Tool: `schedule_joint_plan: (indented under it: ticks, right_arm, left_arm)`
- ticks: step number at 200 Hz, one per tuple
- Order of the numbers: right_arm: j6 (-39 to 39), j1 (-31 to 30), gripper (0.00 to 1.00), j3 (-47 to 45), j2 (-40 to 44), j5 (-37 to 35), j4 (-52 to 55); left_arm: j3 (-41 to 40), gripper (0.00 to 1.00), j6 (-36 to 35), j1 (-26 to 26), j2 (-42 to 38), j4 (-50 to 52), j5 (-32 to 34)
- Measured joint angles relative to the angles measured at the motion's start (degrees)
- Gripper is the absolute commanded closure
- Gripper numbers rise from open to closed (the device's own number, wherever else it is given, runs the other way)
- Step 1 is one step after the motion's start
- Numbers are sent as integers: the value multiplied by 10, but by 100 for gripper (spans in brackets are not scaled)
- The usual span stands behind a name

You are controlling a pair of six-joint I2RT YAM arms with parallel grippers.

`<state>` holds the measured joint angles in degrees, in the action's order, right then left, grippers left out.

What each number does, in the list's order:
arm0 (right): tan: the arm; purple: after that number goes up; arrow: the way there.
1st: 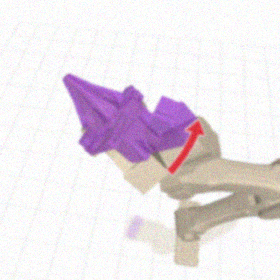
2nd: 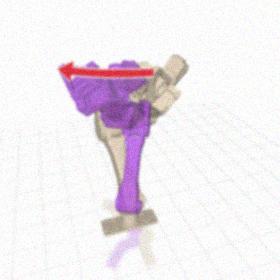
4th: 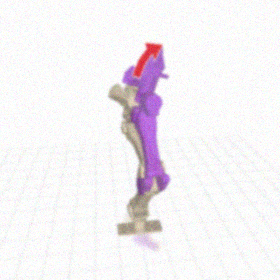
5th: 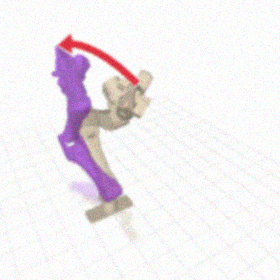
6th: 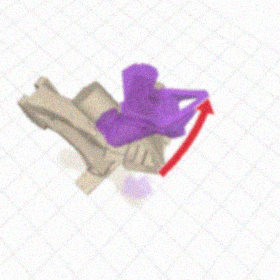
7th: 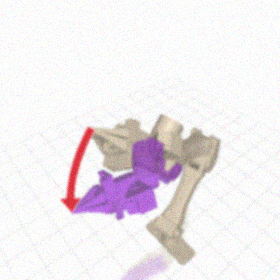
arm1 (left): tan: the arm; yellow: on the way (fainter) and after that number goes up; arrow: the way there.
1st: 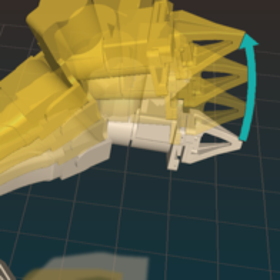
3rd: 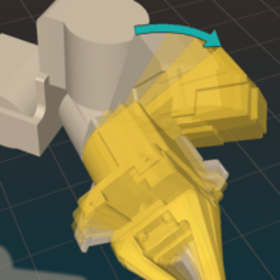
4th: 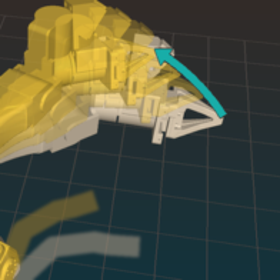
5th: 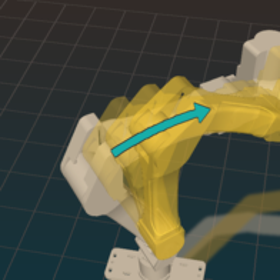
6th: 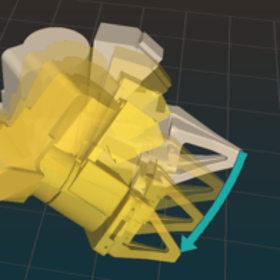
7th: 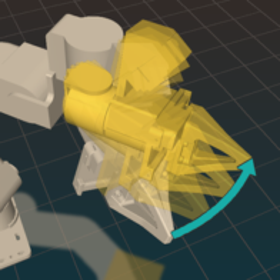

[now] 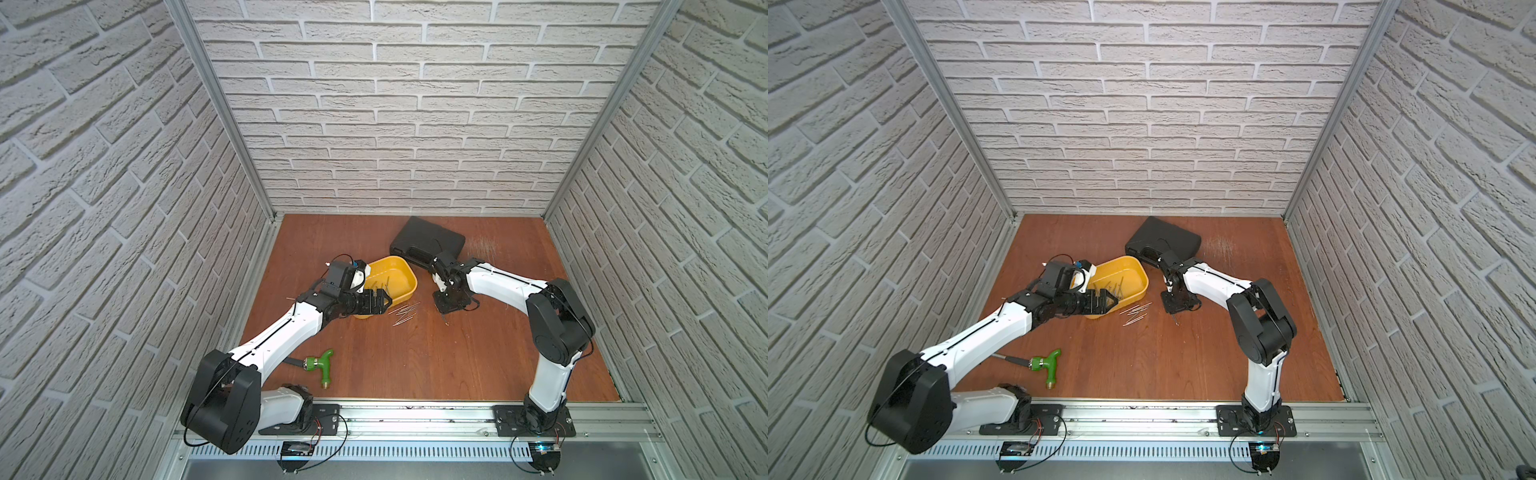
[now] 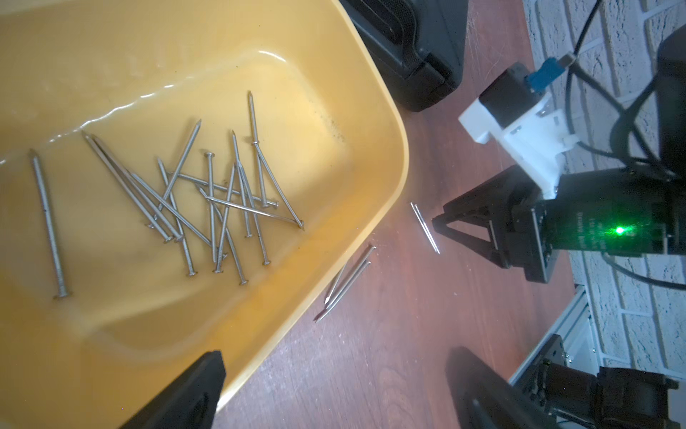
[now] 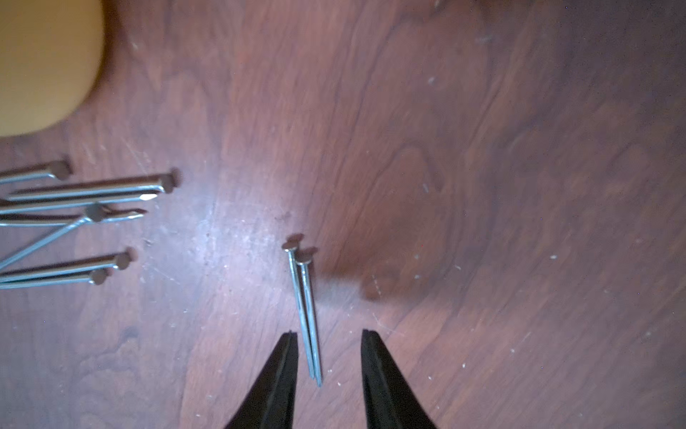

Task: Put the nails on the desktop into the storage box
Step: Adjust the nail at the center of the board.

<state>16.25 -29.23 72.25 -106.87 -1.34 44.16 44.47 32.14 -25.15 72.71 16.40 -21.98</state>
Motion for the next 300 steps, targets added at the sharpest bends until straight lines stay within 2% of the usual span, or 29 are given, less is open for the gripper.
schedule_joint_plan:
  ticks: [50, 132, 222, 300]
  right_arm:
    - [-4, -6, 61, -47, 14, -5, -5]
    - [-5, -14, 63, -63, 21, -29, -11]
    - [-17, -13, 63, -36, 3, -64, 9]
    - [-17, 21, 63, -32, -1, -83, 19]
  left_arm:
    - [-9, 2, 0, 0, 2, -1, -3]
    - [-14, 2, 0, 2, 3, -1, -4]
    - [-16, 2, 0, 3, 3, 0, -4]
    - [-19, 2, 0, 4, -3, -1, -4]
